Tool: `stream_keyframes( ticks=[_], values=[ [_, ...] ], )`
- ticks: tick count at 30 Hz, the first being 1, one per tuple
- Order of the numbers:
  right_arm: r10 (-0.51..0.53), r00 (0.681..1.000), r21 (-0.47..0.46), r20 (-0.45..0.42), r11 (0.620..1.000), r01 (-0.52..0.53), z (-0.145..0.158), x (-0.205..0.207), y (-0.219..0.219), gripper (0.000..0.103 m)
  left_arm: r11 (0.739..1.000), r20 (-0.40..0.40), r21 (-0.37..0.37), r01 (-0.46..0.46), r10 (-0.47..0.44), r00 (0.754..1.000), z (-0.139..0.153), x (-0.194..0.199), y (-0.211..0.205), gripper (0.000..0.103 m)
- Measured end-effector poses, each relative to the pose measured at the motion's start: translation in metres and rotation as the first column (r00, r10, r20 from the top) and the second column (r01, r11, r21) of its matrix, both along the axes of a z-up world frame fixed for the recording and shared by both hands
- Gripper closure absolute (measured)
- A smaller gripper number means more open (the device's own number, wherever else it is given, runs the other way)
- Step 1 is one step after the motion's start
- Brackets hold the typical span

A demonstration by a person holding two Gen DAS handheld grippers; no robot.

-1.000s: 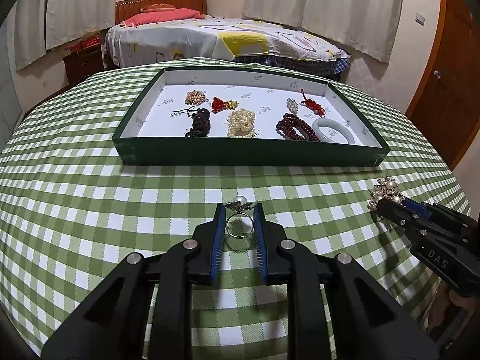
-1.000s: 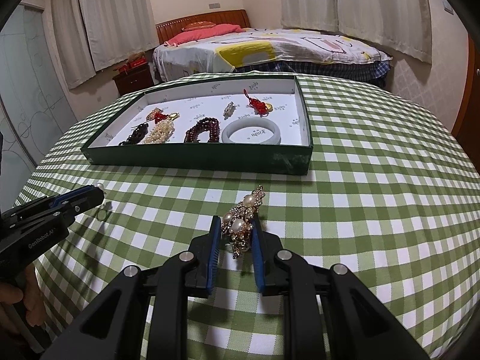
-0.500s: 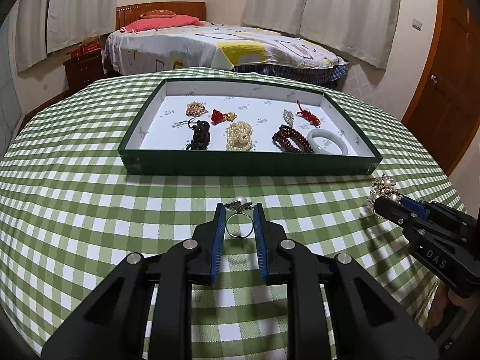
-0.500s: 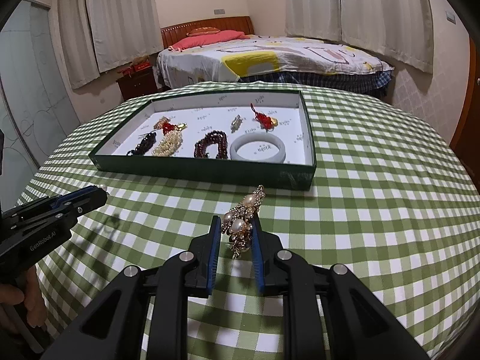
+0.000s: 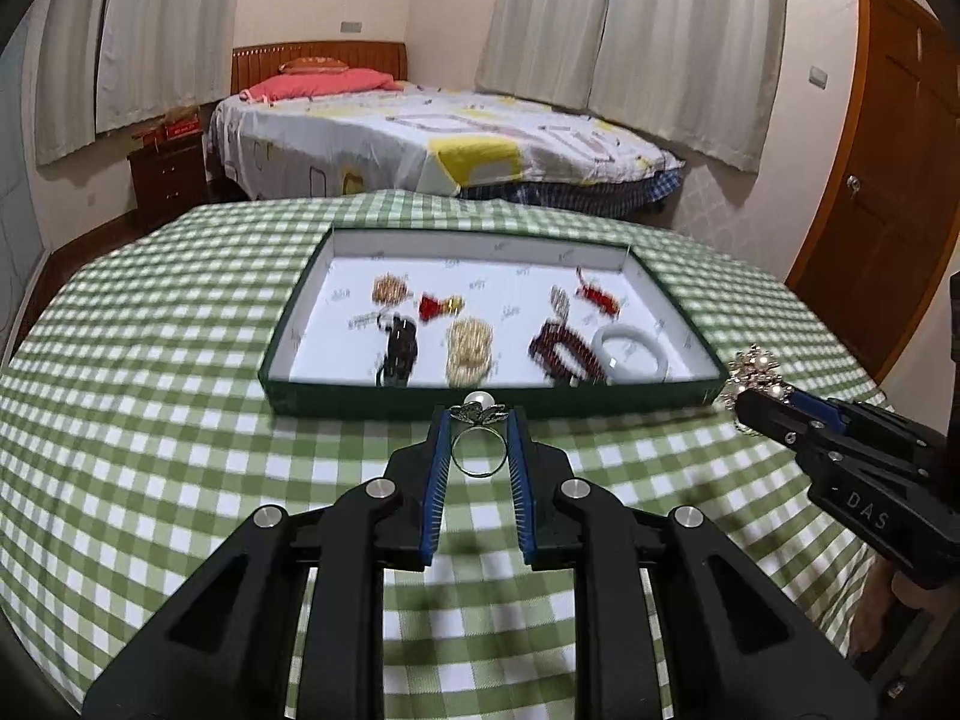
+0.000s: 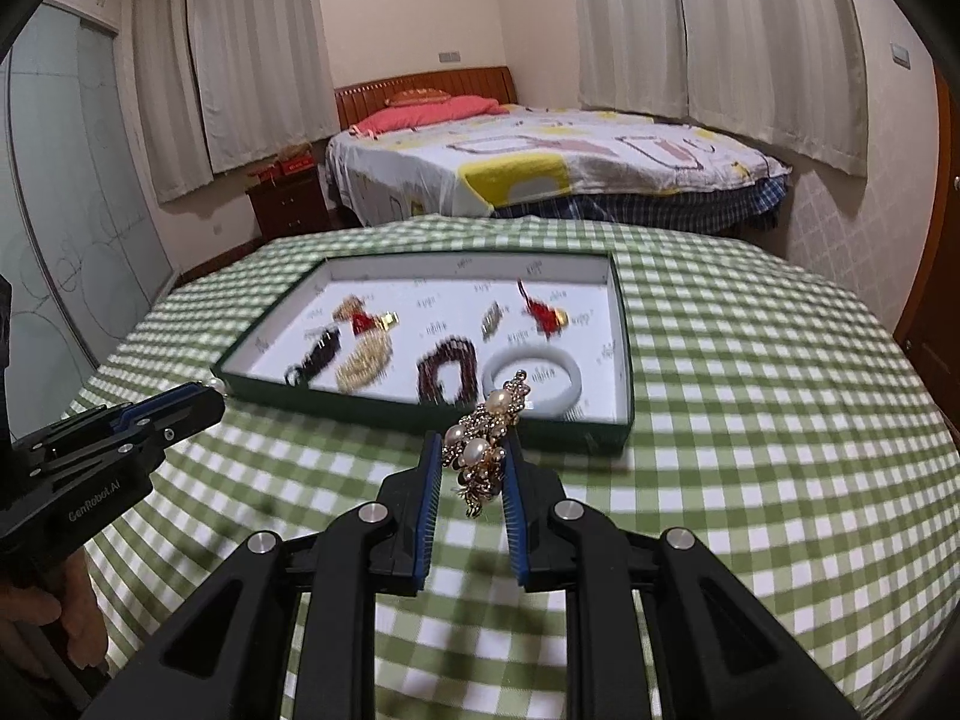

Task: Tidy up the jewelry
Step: 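Carry the ring with the left tool while the right tool carries the pearl brooch into the box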

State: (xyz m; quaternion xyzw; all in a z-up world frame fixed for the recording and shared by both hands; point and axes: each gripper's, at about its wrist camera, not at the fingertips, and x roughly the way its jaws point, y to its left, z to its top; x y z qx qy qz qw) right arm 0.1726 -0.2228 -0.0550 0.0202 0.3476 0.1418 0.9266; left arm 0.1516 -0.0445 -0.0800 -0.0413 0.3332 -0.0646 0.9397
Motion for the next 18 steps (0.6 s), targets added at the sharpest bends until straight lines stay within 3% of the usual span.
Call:
stream_keyframes(
  ticks=[10,18],
  values=[
    [0.024,0.996,-0.008,0.090,1.000,-0.024,0.030,0.051,0.018,0.083,1.000,0.066,-0.007,0.029,-0.029,0.997,0.030,0.055,-0.005,0.084],
    [0.032,0.996,-0.022,0.082,0.999,-0.030,0.022,0.121,0.032,0.083,1.000,0.012,-0.001,0.030,-0.030,0.999,0.015,0.138,-0.011,0.084]
  ],
)
